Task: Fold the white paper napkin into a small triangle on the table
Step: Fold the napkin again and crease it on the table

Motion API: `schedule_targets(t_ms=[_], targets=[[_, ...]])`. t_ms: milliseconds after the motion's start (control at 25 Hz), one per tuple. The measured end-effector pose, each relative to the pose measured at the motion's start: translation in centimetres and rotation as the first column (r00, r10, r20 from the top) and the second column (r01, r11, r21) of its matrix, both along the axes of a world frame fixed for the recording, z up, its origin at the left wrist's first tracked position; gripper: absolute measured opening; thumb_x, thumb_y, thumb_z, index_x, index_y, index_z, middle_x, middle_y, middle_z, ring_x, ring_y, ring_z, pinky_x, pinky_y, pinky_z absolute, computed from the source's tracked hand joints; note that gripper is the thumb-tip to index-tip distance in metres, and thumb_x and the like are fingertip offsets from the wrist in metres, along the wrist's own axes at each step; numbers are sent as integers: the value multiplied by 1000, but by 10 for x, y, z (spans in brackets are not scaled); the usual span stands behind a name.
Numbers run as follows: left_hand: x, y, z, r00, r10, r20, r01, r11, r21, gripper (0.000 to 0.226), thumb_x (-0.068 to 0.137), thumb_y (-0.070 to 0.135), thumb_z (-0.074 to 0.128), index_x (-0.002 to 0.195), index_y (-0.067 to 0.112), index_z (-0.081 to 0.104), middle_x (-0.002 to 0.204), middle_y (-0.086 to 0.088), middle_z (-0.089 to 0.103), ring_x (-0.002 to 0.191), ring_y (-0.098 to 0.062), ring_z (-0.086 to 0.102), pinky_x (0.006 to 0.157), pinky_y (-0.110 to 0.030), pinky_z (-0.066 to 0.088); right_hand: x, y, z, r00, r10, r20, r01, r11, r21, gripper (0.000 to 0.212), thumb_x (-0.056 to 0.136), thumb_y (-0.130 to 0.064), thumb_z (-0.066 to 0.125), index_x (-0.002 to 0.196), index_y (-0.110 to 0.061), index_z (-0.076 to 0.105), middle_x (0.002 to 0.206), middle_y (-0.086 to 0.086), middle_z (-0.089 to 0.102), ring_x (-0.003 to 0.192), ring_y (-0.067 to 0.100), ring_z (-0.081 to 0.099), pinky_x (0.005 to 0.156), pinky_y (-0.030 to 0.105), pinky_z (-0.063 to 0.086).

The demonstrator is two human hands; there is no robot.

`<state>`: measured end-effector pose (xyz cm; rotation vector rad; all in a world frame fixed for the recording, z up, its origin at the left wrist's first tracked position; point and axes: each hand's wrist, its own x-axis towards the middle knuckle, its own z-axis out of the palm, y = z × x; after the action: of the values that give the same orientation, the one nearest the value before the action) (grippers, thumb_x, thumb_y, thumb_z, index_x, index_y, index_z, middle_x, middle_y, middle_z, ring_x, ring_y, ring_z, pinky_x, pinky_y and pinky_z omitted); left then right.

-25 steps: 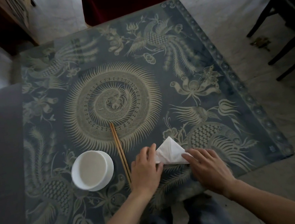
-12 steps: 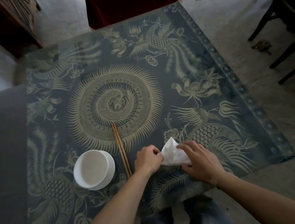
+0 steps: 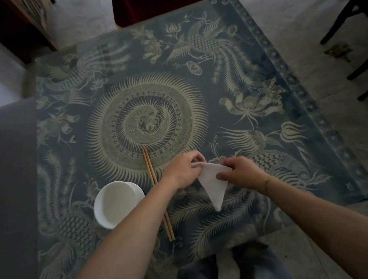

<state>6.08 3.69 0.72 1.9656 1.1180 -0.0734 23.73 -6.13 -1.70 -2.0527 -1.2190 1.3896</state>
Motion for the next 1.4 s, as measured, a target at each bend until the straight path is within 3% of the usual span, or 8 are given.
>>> schedule_targets(t_ms=[160,320,480,640,800,1040,1200,1400], targets=[[-10,-14,-12,809,559,181,-456,792,-407,56,79,15,78,127,22,50,108,-7,64,96,-23,63,72,-30,53,-3,-5,1,832,-341,-438,314,940,-135,13,86,-15,69,97,-8,70,76,11,69,62,23,66,45,25,49],[-13,-35,-24,706,704,78,-402,489,-774,48,85,14,73,129,12,53,110,-13,70,90,-22,69,68,-33,57,-5,-6,-3,742,-456,-492,398,890,-224,13,89,-15,66,98,-9,71,82,14,67,68,26,64,44,23,44],[-16,-37,-25,728,651,216,-413,668,-619,59,83,5,74,134,22,49,98,-11,71,85,-14,68,68,-21,53,-7,-7,-4,786,-428,-446,400,903,-160,25,90,-12,65,114,-6,66,83,12,67,68,26,62,44,24,43],[-19,-34,-23,839,467,280,-337,850,-406,59,80,1,76,132,23,56,96,-8,65,89,-17,64,76,-19,53,-7,-12,0,858,-260,-443,322,944,69,62,80,-1,73,125,-38,53,81,0,71,61,7,66,53,17,50],[-16,-31,-18,872,415,260,-365,905,-220,31,79,4,78,107,16,73,98,-1,68,91,-15,63,76,-15,49,-5,-14,1,992,-107,-65,118,969,218,41,74,-10,78,104,-37,69,93,-7,70,72,3,66,63,14,52],[-9,-21,-7,929,286,236,-303,952,37,14,76,20,82,88,21,75,100,-1,53,94,-14,52,80,-25,46,-5,-7,9,981,-194,-15,191,946,262,18,78,-18,76,82,-35,72,81,-1,69,70,11,64,67,18,48],[-7,-12,0,885,378,270,-299,908,-292,9,82,17,77,87,18,69,92,1,65,85,-13,60,70,-23,51,-3,-1,16,724,-406,-558,436,896,-86,15,90,-12,63,98,-1,69,91,23,69,81,32,65,74,42,50],[-2,-25,-10,804,564,190,-413,759,-504,6,88,20,71,92,17,67,80,2,66,67,-7,59,54,-15,47,-21,-4,11,594,-526,-608,457,843,-283,25,90,-29,66,101,-8,70,80,12,71,70,24,68,61,33,54]])
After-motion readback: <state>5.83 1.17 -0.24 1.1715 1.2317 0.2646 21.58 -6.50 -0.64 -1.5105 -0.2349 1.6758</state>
